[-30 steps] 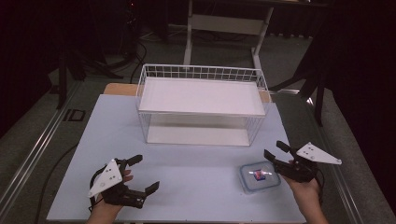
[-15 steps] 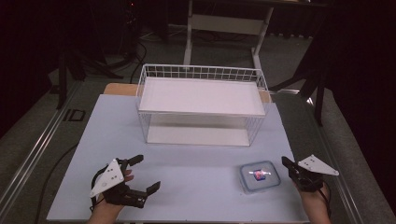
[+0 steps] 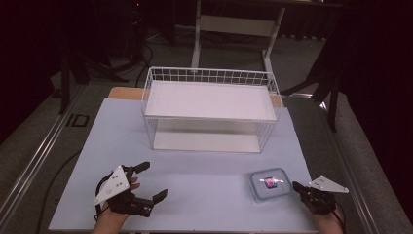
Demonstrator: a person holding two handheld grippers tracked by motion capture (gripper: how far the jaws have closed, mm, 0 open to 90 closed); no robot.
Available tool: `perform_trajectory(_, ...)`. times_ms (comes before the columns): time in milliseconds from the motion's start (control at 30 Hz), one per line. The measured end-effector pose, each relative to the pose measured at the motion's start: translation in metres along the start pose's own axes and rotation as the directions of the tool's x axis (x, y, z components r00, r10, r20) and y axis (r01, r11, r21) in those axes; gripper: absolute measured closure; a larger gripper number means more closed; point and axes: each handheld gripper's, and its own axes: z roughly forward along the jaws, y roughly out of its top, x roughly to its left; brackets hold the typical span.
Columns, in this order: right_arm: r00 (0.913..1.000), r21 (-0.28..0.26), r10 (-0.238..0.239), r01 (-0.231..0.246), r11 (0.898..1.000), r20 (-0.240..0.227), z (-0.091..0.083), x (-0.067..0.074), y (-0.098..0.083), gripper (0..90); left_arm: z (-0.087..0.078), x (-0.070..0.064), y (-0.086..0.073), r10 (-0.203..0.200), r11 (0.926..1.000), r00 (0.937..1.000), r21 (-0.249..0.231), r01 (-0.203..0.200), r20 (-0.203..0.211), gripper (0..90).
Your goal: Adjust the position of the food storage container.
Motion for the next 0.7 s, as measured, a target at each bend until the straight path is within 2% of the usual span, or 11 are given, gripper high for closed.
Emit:
perform_trajectory(67, 0.9998, 0.0, -0.005, 0.005, 1.0, -0.018, 0.001, 0.002, 0.001, 90.0, 0.0, 0.0, 0.0, 0.008, 1.0, 1.0, 0.004, -0.008, -0.001, 1.5)
perform_trajectory(100, 0.9999, -0.003, -0.001, 0.001, 1.0, -0.013, 0.001, 0.004, 0.002, 90.0, 0.001, 0.0, 0.0, 0.015, 0.9999, 0.9999, 0.005, -0.014, -0.004, 1.5)
perform_trajectory(200, 0.9994, 0.003, 0.007, -0.006, 1.0, -0.034, 0.003, 0.006, 0.004, 90.0, 0.001, 0.001, 0.0, 0.011, 0.9999, 0.9999, 0.01, -0.011, -0.005, 1.5)
perform_trajectory(367, 0.9969, 0.032, -0.014, 0.017, 0.999, -0.077, 0.009, 0.016, 0.006, 90.0, 0.004, -0.001, -0.001, 0.018, 0.9996, 0.9998, 0.02, -0.018, 0.006, 1.5)
perform_trajectory(500, 0.9934, 0.026, -0.023, 0.026, 0.999, -0.113, 0.011, 0.026, 0.015, 90.0, 0.005, -0.002, -0.001, 0.025, 0.9994, 0.9996, 0.022, -0.026, 0.008, 1.5)
perform_trajectory(567, 0.9913, 0.042, -0.046, 0.051, 0.998, -0.123, 0.014, 0.032, 0.021, 90.0, 0.004, -0.001, -0.001, 0.029, 0.9992, 0.9996, 0.026, -0.029, 0.006, 1.5)
perform_trajectory(700, 0.9873, 0.053, -0.036, 0.045, 0.998, -0.155, 0.02, 0.039, 0.028, 90.0, 0.004, -0.001, -0.001, 0.028, 0.9993, 0.9996, 0.026, -0.028, 0.006, 1.5)
